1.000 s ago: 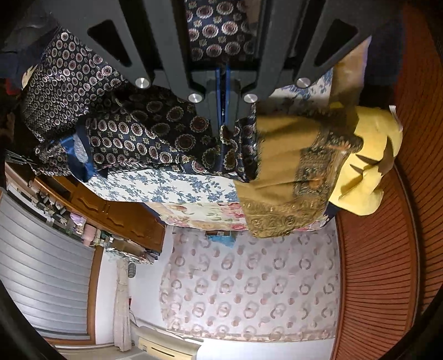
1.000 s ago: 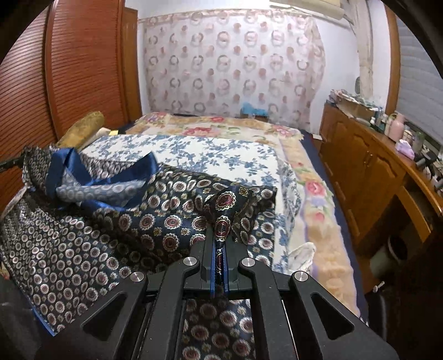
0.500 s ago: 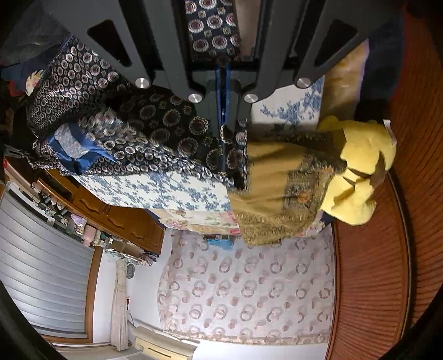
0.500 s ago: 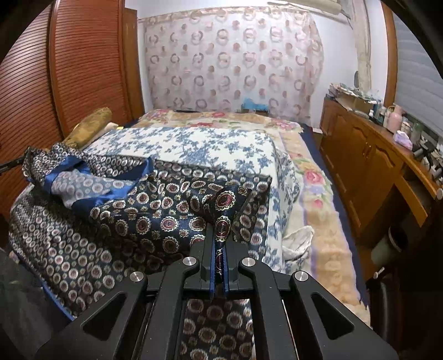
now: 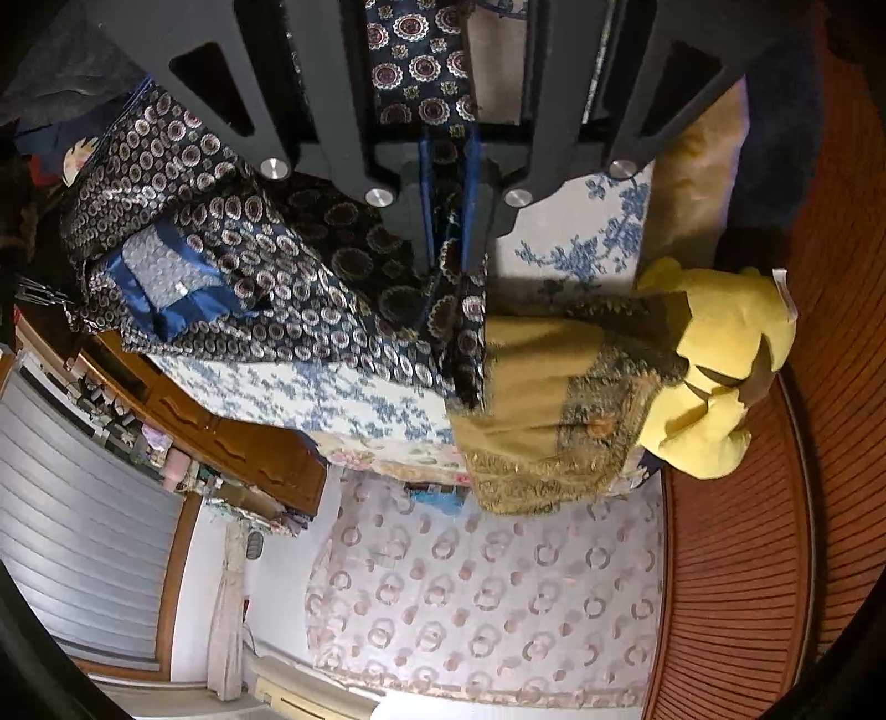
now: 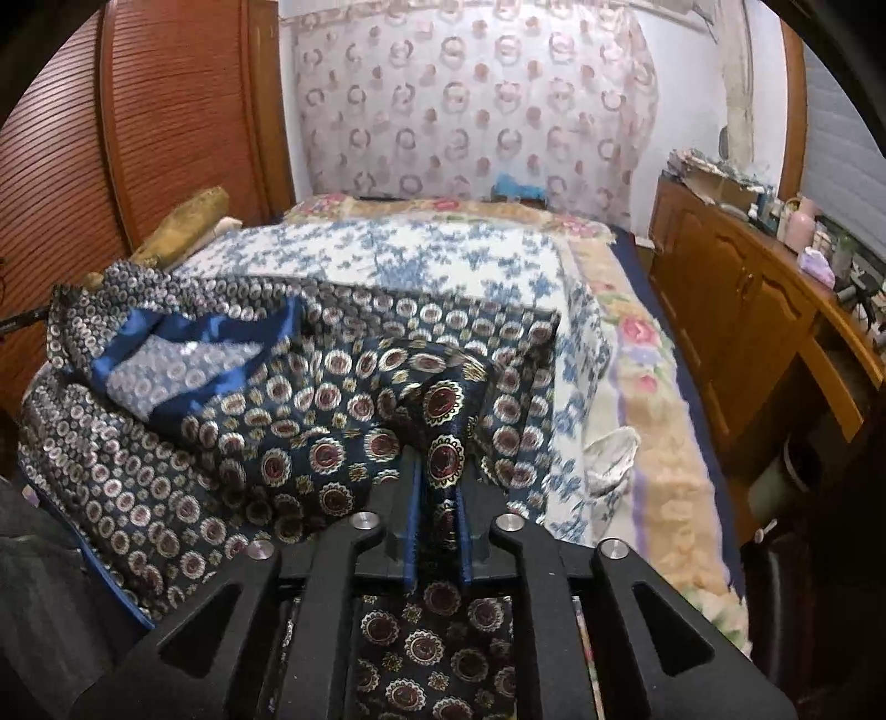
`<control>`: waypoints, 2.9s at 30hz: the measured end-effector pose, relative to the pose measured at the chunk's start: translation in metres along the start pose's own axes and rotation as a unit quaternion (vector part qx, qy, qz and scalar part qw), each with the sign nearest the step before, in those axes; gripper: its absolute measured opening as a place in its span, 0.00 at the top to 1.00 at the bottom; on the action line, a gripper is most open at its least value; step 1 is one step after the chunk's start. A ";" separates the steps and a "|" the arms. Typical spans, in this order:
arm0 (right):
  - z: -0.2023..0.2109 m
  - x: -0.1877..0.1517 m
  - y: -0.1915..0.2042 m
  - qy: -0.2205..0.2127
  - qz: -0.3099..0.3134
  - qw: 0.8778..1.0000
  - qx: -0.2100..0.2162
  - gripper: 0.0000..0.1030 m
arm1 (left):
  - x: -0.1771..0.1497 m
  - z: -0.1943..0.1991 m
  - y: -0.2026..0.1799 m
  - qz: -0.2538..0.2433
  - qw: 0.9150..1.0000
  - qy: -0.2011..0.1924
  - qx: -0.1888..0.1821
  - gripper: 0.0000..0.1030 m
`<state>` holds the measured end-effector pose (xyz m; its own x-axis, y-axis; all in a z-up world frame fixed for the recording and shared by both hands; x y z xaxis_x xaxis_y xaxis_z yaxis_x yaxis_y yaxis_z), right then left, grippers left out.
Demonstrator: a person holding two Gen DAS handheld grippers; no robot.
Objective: Fold small clothes
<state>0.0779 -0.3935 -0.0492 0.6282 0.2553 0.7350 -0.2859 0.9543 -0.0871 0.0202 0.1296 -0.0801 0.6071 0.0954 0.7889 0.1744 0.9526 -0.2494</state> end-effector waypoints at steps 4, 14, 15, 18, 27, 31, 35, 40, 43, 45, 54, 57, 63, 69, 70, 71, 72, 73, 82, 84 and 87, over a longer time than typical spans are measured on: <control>0.011 0.013 -0.009 -0.018 -0.004 1.000 -0.013 0.67 | 0.010 0.005 0.001 -0.013 1.000 -0.009 0.012 0.75; -0.020 0.042 -0.015 -0.005 0.013 1.000 -0.021 0.51 | 0.038 -0.020 0.009 -0.021 1.000 0.008 0.011 0.43; -0.025 0.044 -0.016 -0.003 0.014 1.000 -0.022 0.51 | 0.040 -0.024 0.009 -0.023 1.000 0.009 0.014 0.43; -0.046 0.054 -0.018 0.003 0.006 1.000 -0.013 0.48 | 0.047 -0.043 0.011 -0.028 0.999 0.020 0.024 0.43; -0.104 0.067 -0.040 0.039 -0.018 0.999 -0.025 0.46 | 0.055 -0.102 0.019 -0.027 0.997 0.067 0.030 0.43; -0.120 0.065 -0.047 0.061 -0.019 0.997 -0.035 0.46 | 0.058 -0.118 0.023 -0.022 0.996 0.080 0.033 0.43; -0.134 0.061 -0.048 0.085 -0.014 0.996 -0.035 0.46 | 0.058 -0.128 0.027 -0.014 0.995 0.088 0.036 0.43; -0.141 0.060 -0.044 0.094 -0.006 0.995 -0.028 0.44 | 0.058 -0.130 0.028 -0.018 0.996 0.082 0.032 0.44; -0.143 0.062 -0.039 0.096 -0.003 0.995 -0.013 0.44 | 0.057 -0.130 0.027 -0.023 0.996 0.083 0.023 0.54; -0.144 0.064 -0.035 0.096 0.004 0.995 -0.005 0.48 | 0.058 -0.130 0.023 -0.032 0.996 0.085 0.020 0.63; -0.117 0.071 0.001 0.039 0.086 0.995 0.021 0.95 | 0.067 -0.120 0.010 -0.049 0.996 0.069 0.018 0.96; -0.099 0.089 0.006 -0.001 0.090 0.996 0.010 0.95 | 0.084 -0.103 0.001 -0.054 0.998 0.037 0.012 0.96; -0.081 0.136 0.003 -0.053 0.078 0.996 -0.004 0.96 | 0.126 -0.086 0.001 -0.057 0.998 -0.008 0.015 0.96; -0.085 0.180 -0.003 -0.079 0.067 0.994 -0.034 0.96 | 0.170 -0.079 0.012 -0.052 0.997 -0.048 0.038 0.96; -0.090 0.190 -0.007 -0.079 0.060 0.994 -0.045 0.96 | 0.178 -0.080 0.016 -0.052 0.996 -0.053 0.046 0.96; -0.095 0.197 -0.012 -0.077 0.051 0.994 -0.053 0.96 | 0.184 -0.083 0.020 -0.048 0.996 -0.054 0.049 0.96; -0.099 0.201 -0.014 -0.074 0.046 0.994 -0.060 0.96 | 0.189 -0.086 0.023 -0.044 0.996 -0.052 0.050 0.96; -0.108 0.207 -0.018 -0.064 0.036 0.995 -0.069 0.96 | 0.193 -0.093 0.028 -0.040 0.997 -0.049 0.049 0.96; -0.155 0.187 -0.016 0.008 0.017 0.996 -0.084 0.52 | 0.163 -0.132 0.042 -0.031 0.998 0.023 0.046 0.80; -0.153 0.180 -0.008 0.010 0.026 0.996 -0.079 0.51 | 0.150 -0.127 0.041 -0.026 0.998 0.031 0.040 0.74; -0.147 0.173 0.011 0.007 0.040 0.997 -0.058 0.51 | 0.137 -0.115 0.032 -0.024 0.999 0.032 0.018 0.66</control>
<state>0.2895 -0.3159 -0.0223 0.6162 0.3333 0.7136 -0.2505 0.9419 -0.2236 0.1979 0.1402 -0.0449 0.6481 0.0323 0.7609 0.1775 0.9652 -0.1921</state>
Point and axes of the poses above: each gripper's, at about its wrist camera, not at the fingertips, and z roughly against the way its jaws point, y to its left, x to its top, the point moved 5 cm from there along -z, roughly the way its jaws point, and after that the axes turned 8 degrees about -x, right-handed, at the moved point
